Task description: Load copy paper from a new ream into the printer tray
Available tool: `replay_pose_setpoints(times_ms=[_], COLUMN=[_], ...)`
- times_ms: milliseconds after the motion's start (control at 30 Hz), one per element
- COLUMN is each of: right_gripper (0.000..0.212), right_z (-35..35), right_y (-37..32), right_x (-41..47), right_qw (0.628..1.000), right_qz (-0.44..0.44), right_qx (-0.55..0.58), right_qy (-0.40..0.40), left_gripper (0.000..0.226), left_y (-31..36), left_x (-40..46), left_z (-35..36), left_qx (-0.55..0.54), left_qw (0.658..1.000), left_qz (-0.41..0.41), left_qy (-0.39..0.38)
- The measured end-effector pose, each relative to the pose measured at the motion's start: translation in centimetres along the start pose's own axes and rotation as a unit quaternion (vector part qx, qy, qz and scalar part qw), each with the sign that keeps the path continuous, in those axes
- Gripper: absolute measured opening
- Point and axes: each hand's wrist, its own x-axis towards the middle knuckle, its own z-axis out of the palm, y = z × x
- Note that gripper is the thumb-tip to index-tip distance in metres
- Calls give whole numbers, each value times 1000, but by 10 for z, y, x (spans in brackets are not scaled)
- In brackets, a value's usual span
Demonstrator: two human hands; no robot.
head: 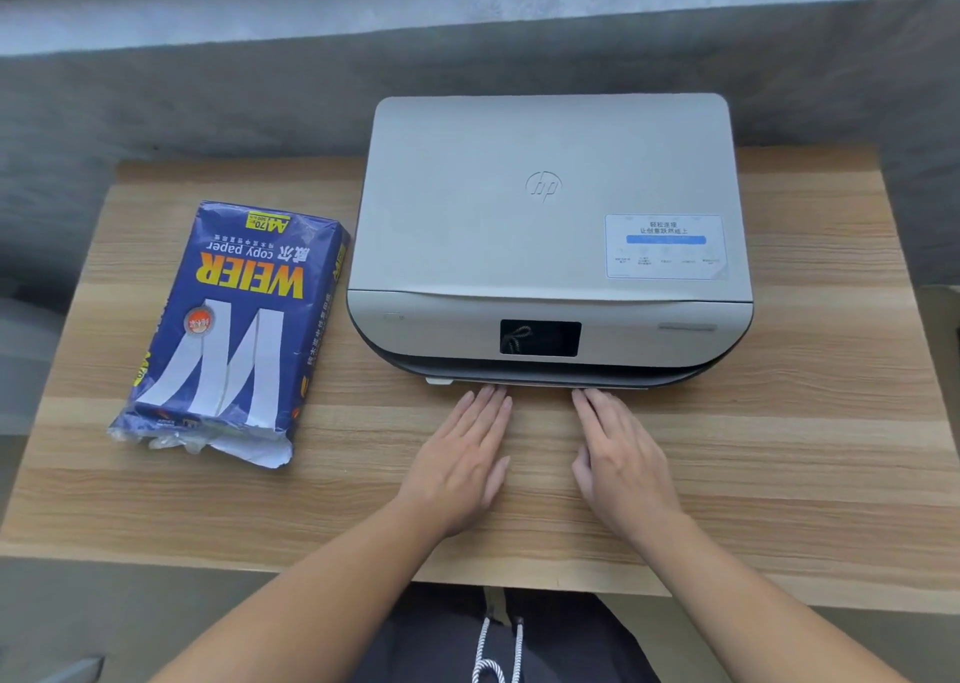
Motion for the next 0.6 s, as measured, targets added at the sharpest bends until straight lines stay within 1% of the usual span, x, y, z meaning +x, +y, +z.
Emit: replay_pose_setpoints(times_ms=[167, 367, 467, 500, 600], right_gripper=[69, 70, 73, 75, 79], right_z=[2, 1, -1, -2, -8], right_y=[0, -3, -4, -4, -7], right_x=[2, 5, 7, 7, 7], right_qw=[1000, 999, 998, 998, 998], right_qz=[15, 11, 1, -1, -12], right_qx=[-2, -24, -43, -45, -46], right_qy=[-19, -40, -40, -39, -41], left_gripper=[66, 66, 66, 66, 66], left_y=[-2, -7, -7, -7, -7], left_x=[3, 2, 1, 0, -5], left_z=[-1, 0, -3, -3, -7], left_qx=[-26, -13, -11, -9, -13], left_qw=[1000, 1000, 1000, 1000, 1000], left_qz=[-4, 8, 4, 2, 5], left_qy=[14, 18, 7, 16, 10])
